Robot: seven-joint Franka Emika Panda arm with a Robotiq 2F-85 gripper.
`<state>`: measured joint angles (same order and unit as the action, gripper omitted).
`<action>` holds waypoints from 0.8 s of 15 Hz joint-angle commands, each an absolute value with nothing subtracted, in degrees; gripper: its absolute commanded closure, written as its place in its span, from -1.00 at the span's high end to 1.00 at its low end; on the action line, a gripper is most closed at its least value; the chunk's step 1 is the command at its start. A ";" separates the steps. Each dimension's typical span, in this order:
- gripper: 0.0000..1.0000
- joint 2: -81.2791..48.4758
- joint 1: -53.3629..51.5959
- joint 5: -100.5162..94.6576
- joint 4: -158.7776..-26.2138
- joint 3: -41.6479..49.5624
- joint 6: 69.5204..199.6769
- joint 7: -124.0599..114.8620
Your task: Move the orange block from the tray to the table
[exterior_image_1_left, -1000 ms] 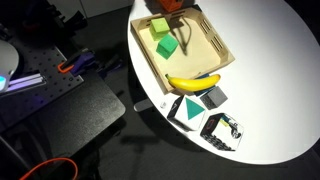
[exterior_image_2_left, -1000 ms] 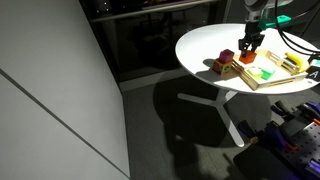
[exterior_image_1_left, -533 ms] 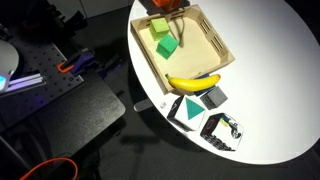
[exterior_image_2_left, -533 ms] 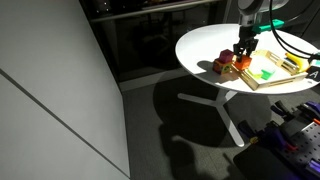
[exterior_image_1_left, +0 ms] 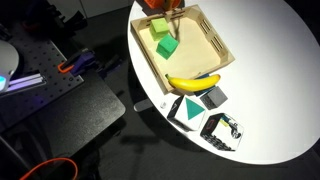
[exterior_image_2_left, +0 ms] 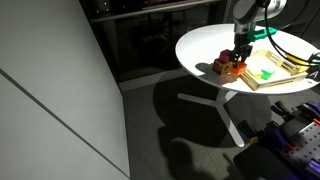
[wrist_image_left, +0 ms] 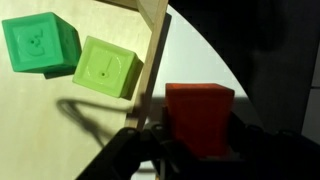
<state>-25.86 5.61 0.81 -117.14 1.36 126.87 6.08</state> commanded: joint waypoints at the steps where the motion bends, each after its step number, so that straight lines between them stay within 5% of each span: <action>1: 0.56 -25.70 5.97 1.91 -118.28 1.02 128.05 7.48; 5: 0.98 -24.50 6.47 2.61 -119.35 0.81 128.10 8.38; 12: 1.00 -19.65 7.20 5.08 -122.27 1.13 127.04 9.44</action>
